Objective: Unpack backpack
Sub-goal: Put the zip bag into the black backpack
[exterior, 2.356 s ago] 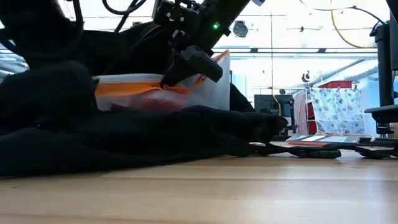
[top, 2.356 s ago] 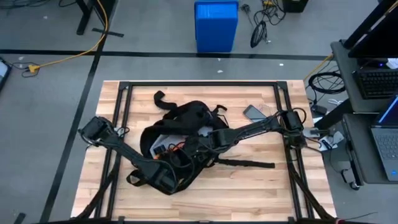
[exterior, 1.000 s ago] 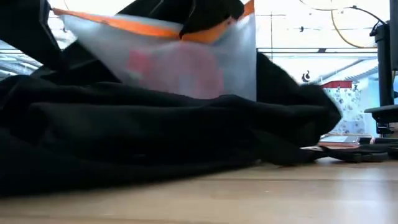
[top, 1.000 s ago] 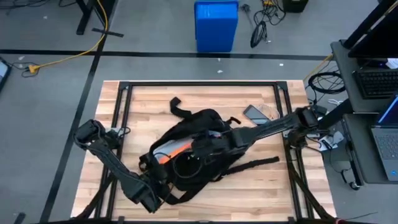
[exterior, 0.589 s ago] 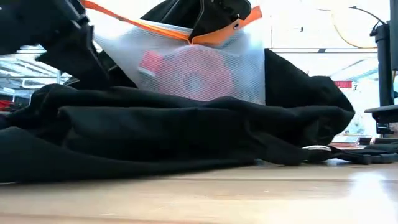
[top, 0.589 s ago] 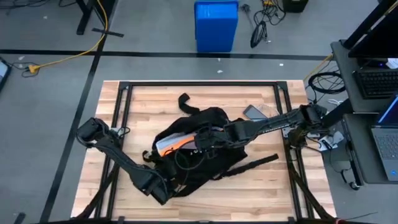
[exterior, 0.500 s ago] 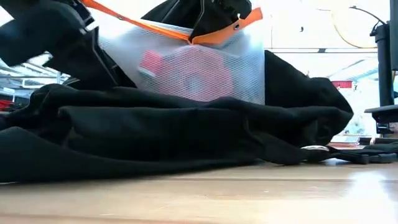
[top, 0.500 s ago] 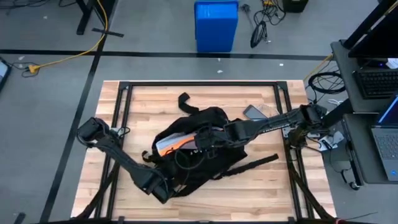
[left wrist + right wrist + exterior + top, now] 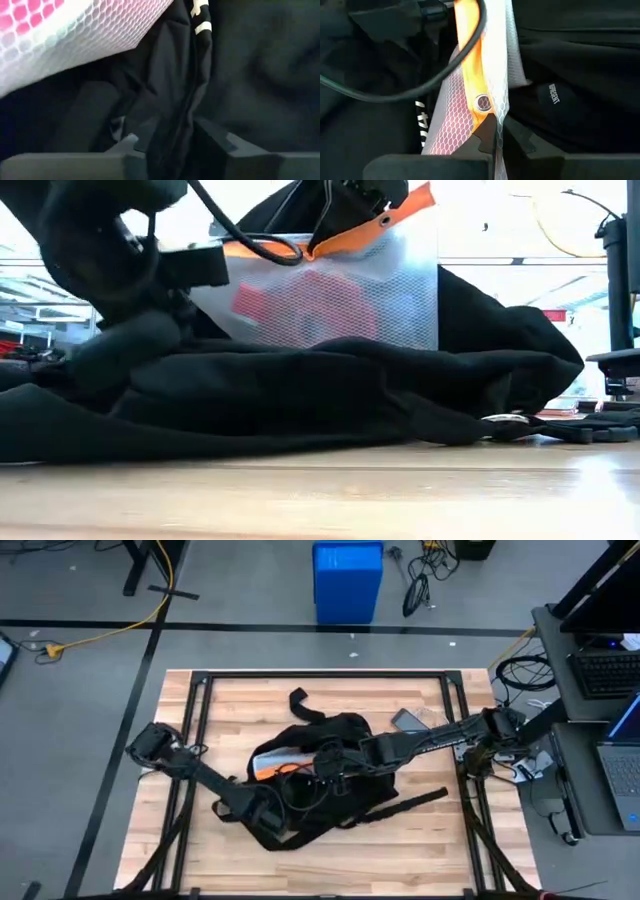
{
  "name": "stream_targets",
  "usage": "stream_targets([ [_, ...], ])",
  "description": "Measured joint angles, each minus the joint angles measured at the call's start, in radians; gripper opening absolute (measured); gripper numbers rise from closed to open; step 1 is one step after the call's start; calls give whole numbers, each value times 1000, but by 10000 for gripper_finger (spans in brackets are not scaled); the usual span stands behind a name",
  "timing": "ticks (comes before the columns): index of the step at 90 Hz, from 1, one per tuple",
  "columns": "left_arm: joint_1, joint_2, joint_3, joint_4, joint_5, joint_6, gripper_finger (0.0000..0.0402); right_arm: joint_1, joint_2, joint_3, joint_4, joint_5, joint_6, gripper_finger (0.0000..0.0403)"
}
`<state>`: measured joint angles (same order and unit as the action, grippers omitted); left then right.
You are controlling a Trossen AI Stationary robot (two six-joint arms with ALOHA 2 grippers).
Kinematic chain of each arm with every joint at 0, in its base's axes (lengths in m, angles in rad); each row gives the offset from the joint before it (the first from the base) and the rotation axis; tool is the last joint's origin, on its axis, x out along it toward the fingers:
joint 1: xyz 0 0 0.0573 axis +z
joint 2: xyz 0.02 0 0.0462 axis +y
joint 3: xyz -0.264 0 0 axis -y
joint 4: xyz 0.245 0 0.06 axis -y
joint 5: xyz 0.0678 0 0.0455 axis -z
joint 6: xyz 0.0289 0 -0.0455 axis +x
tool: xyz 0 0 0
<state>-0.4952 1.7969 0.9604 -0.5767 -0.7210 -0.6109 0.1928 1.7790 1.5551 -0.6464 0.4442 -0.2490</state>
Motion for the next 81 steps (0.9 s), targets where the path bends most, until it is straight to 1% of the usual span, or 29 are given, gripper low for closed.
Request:
stream_targets([
  [11, 26, 0, -23, 26, 16, 8, 20, 0, 0, 0, -16, -1, 4, 0],
  [16, 29, 0, -23, 31, 35, 29, 8, 0, 0, 2, -26, -2, 6, 0],
  [24, 15, 0, -20, 60, 65, 90, 2, -4, 0, 2, -32, -1, 7, 0],
  [34, -22, 0, 19, 62, 108, 151, 1, -10, 0, 2, -30, -1, 11, 0],
  [44, -63, 1, 65, 59, 114, 182, 1, -10, 0, 2, -20, -3, 18, 0],
  [60, -131, 1, 149, -6, 88, 183, 0, 0, 0, 2, -24, -5, 38, 0],
  [71, -186, 1, 207, -74, 36, 180, 0, 7, 0, 2, -28, -4, 47, 0],
  [81, -227, 1, 265, -120, 9, 180, 0, 6, 0, 2, -27, -5, 52, 0],
])
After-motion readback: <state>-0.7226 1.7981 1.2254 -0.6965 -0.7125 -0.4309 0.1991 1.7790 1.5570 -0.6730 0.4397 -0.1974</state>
